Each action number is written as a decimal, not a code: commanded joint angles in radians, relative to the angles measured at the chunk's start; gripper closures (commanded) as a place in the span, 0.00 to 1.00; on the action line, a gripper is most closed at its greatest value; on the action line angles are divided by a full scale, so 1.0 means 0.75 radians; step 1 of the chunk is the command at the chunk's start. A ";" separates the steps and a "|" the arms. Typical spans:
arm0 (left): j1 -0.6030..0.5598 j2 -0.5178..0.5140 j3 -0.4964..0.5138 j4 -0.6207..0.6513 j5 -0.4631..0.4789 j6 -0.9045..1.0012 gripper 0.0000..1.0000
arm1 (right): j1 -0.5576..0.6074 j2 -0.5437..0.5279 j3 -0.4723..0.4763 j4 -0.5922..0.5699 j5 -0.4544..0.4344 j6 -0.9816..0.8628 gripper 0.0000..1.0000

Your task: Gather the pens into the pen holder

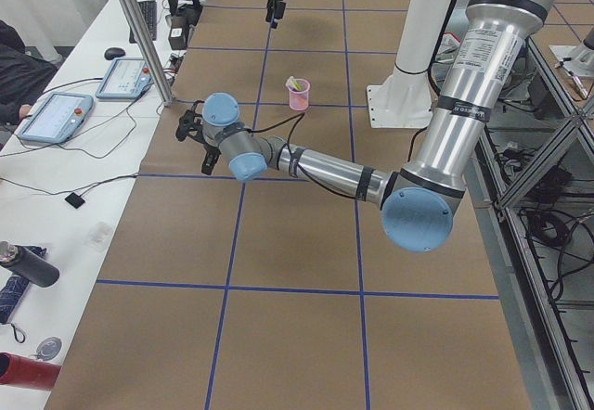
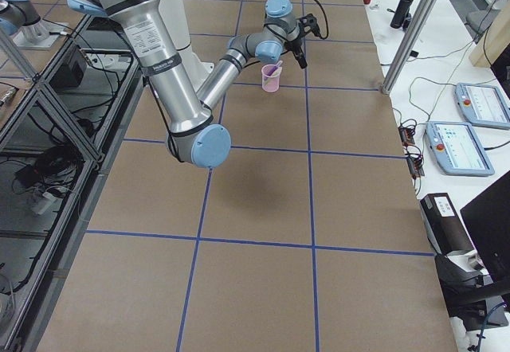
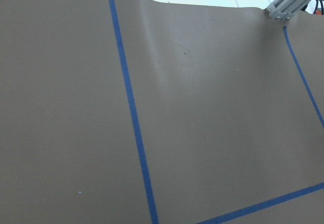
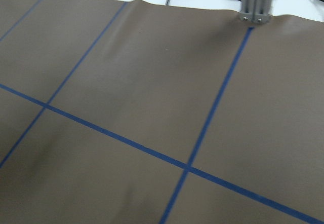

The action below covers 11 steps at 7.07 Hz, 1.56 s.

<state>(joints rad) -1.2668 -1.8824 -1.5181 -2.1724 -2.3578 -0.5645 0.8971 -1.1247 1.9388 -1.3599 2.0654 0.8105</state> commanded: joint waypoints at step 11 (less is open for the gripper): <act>-0.418 0.329 0.052 0.539 0.102 0.998 0.01 | 0.820 -0.758 -0.264 -0.214 0.419 -0.886 0.00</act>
<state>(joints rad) -1.5767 -1.6769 -1.5214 -1.6640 -2.3071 0.1780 1.4740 -1.6869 1.7377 -1.5257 2.2752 0.1591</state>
